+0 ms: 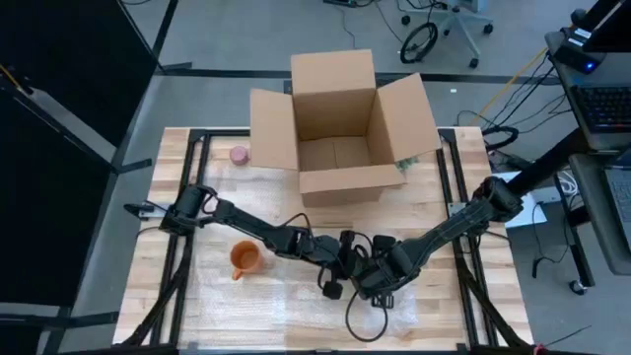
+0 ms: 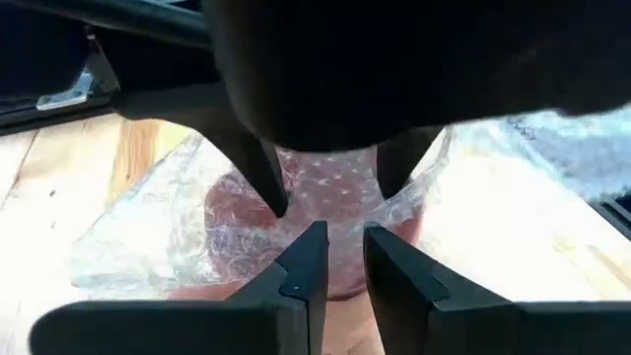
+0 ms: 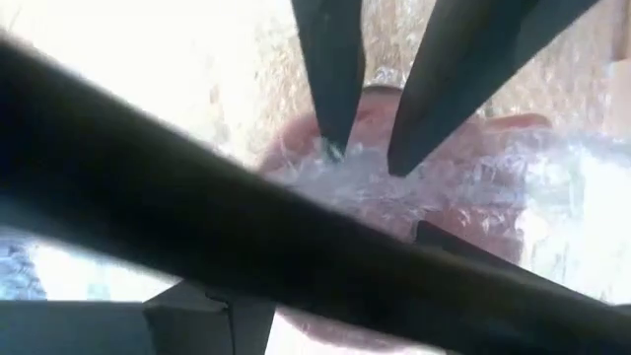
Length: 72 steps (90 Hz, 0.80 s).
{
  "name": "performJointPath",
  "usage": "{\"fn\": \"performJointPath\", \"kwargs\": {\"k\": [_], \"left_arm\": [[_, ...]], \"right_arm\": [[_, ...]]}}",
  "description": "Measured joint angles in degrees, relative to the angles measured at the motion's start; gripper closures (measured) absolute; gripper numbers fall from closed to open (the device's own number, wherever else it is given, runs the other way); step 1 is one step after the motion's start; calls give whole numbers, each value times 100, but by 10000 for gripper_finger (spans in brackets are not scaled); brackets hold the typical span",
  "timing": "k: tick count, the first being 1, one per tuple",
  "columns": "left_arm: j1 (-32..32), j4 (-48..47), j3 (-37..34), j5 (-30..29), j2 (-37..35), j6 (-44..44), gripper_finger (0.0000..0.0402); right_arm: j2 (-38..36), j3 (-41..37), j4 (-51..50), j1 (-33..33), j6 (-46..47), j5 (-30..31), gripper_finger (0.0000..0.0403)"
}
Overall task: Wrap mug
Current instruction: Wrap the pink cup with the bubble wrap
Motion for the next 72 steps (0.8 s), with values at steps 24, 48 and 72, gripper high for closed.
{"fn": "performJointPath", "kwargs": {"k": [24,48,72], "left_arm": [[-2,93,7,0,-15,15,346],[-2,152,6,1,-25,12,346],[-2,-87,-71,45,13,-26,346]], "right_arm": [[0,515,-546,-2,-46,6,200],[0,771,-896,-2,-14,-18,200],[-197,1485,-1205,9,247,552,200]]}}
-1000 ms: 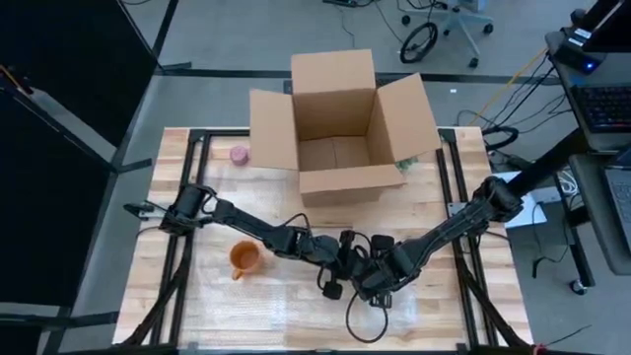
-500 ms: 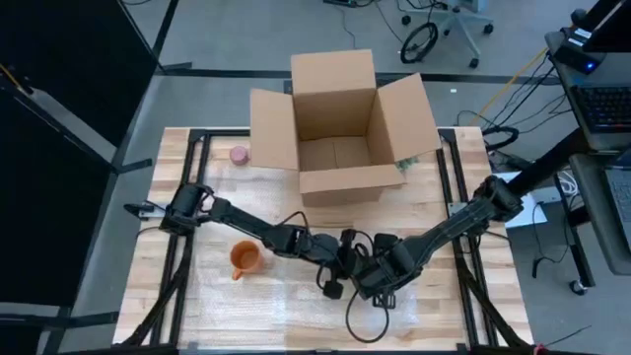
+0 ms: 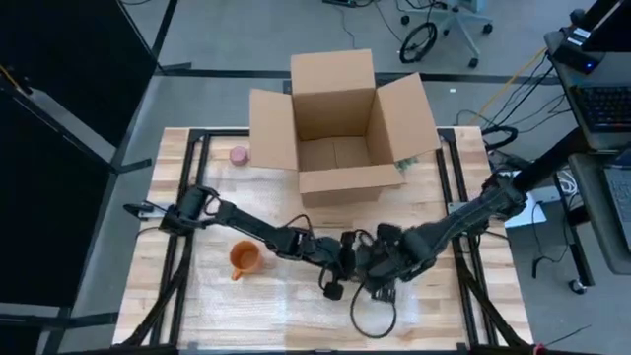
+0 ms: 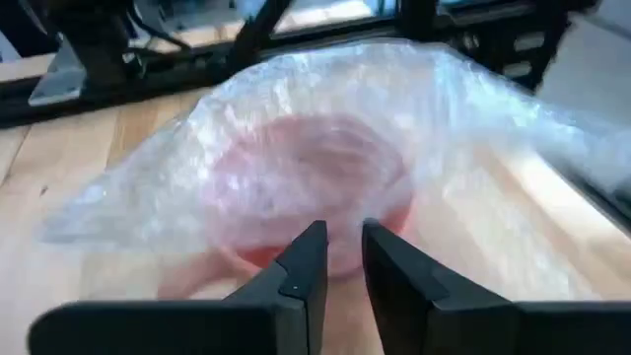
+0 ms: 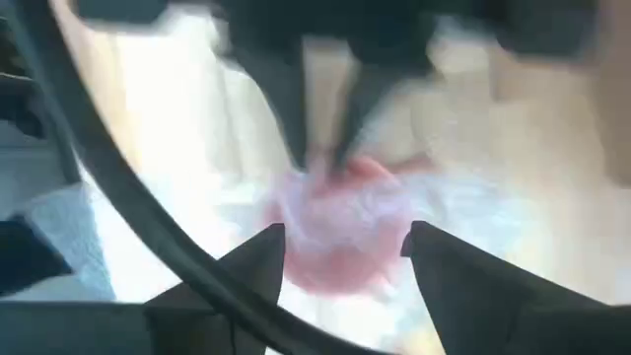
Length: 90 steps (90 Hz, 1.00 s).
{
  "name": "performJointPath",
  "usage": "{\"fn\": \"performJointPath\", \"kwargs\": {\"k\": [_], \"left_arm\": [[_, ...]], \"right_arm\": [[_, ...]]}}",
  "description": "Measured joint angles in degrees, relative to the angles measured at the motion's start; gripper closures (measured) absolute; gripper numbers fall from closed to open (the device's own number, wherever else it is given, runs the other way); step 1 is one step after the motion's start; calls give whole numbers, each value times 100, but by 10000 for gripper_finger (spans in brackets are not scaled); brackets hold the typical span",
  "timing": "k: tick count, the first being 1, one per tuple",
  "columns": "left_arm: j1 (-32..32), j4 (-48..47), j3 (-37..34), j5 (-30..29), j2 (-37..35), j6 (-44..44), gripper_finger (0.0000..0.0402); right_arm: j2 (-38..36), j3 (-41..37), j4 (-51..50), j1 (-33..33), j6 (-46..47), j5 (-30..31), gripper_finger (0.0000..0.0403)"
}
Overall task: Wrap mug
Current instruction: Wrap the pink cup with the bubble wrap
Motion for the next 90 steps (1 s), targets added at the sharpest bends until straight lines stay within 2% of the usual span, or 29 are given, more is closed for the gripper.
{"fn": "performJointPath", "kwargs": {"k": [14,23,36,48,67,90], "left_arm": [[0,48,17,20,7,24,346],[0,57,20,43,7,21,346],[0,83,20,47,7,23,346],[0,83,18,51,7,21,346],[0,81,23,51,9,20,346],[0,79,25,55,7,21,346]], "right_arm": [[-75,112,-118,28,28,66,200],[-53,94,-607,32,315,152,200],[-52,90,-740,80,633,377,195],[-52,-70,-595,72,764,484,170],[-90,-840,-448,72,967,640,123],[-1039,-1346,-377,147,1245,739,115]]}}
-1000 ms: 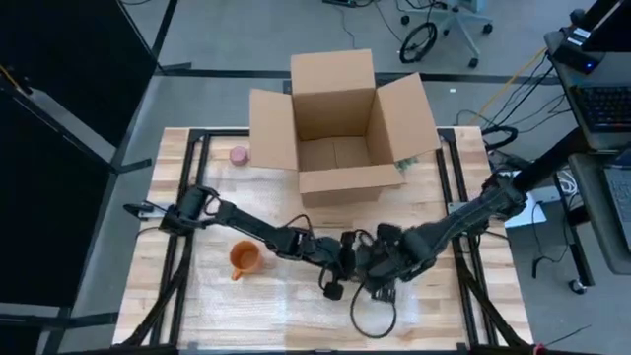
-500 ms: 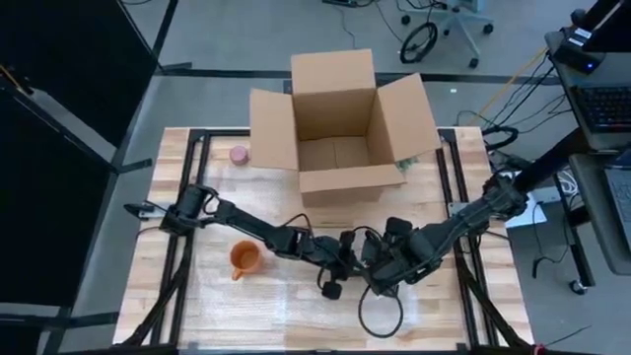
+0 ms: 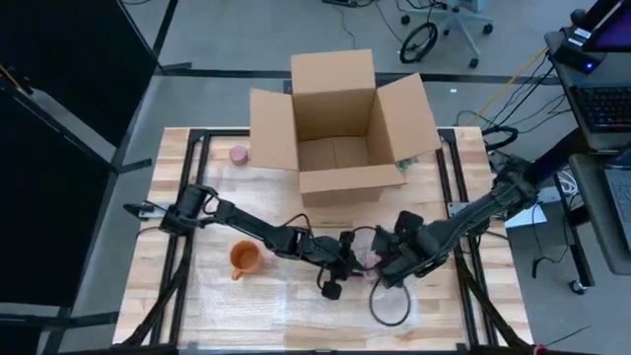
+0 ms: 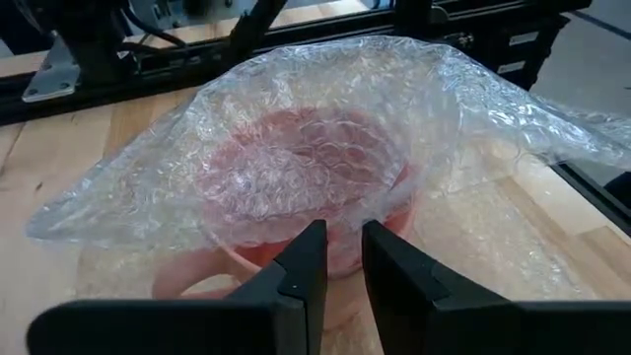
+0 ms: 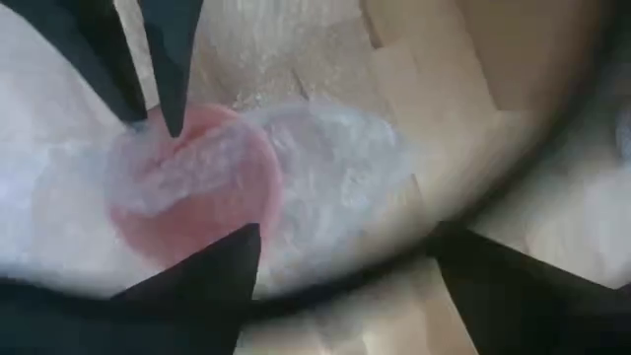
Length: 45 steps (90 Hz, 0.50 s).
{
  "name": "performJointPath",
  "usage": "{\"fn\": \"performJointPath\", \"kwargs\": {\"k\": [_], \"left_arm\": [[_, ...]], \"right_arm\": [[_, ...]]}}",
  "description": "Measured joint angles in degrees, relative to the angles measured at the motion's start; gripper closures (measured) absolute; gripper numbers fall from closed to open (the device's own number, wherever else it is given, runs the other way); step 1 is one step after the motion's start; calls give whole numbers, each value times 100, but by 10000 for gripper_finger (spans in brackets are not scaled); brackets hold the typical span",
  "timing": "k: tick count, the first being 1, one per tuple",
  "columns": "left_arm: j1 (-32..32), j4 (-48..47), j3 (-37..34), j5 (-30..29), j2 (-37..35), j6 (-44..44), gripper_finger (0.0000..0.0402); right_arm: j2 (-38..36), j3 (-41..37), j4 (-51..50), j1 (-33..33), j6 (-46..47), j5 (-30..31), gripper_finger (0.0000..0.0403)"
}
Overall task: Wrap mug
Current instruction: Wrap the pink cup with the bubble wrap
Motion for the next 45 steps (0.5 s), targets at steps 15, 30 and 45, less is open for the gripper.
{"fn": "performJointPath", "kwargs": {"k": [15,30,45], "left_arm": [[0,1,2,1,2,0,346],[0,2,2,2,2,0,346],[0,2,2,4,2,-2,346]], "right_arm": [[-596,-436,455,146,118,11,116],[-1095,-1565,1401,143,500,-22,116],[-1365,-2608,2913,63,553,-63,116]]}}
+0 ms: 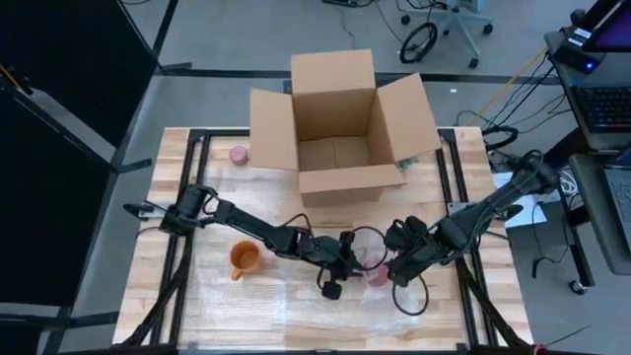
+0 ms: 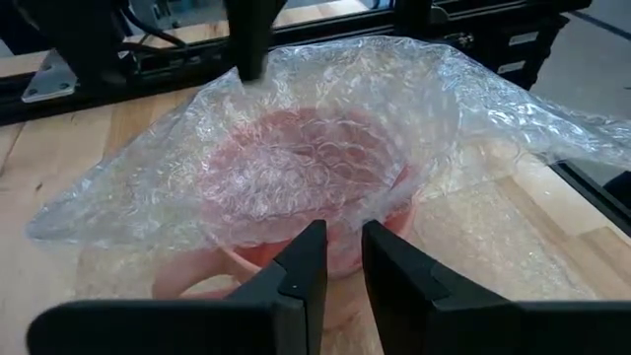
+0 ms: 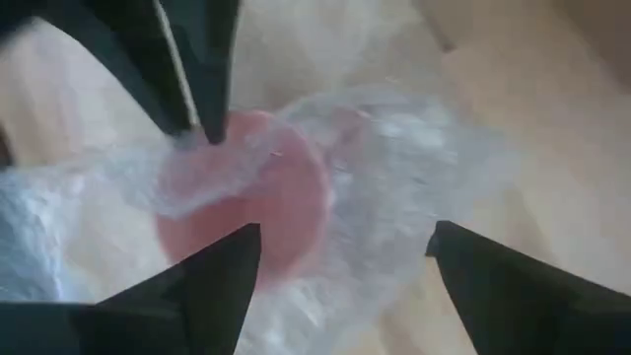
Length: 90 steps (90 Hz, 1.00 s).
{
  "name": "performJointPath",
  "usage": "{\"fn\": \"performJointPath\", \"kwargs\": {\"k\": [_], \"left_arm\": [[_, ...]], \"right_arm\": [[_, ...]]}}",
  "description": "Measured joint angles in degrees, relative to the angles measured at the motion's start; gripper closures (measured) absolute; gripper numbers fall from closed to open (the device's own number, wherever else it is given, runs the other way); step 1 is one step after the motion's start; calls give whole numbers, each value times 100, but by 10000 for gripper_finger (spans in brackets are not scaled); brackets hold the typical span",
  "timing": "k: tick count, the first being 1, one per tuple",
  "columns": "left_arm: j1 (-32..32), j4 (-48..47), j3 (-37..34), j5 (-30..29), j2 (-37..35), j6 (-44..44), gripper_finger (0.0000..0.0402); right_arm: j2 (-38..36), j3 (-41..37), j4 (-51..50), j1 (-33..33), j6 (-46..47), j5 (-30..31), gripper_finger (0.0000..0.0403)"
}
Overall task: Wrap mug
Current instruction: Wrap the pink cup with the bubble wrap
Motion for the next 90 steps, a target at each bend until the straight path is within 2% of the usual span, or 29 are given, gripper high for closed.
{"fn": "performJointPath", "kwargs": {"k": [24,41,63,90], "left_arm": [[0,14,2,12,0,0,346],[-2,2,0,33,0,2,346],[-2,4,0,35,0,2,346],[0,20,0,33,0,-5,346]], "right_arm": [[-66,-834,845,-45,18,3,116],[-72,-800,1652,-39,-389,-299,117],[-29,-593,1599,-42,-440,-263,117],[686,-591,1162,-84,-237,-288,117]]}}
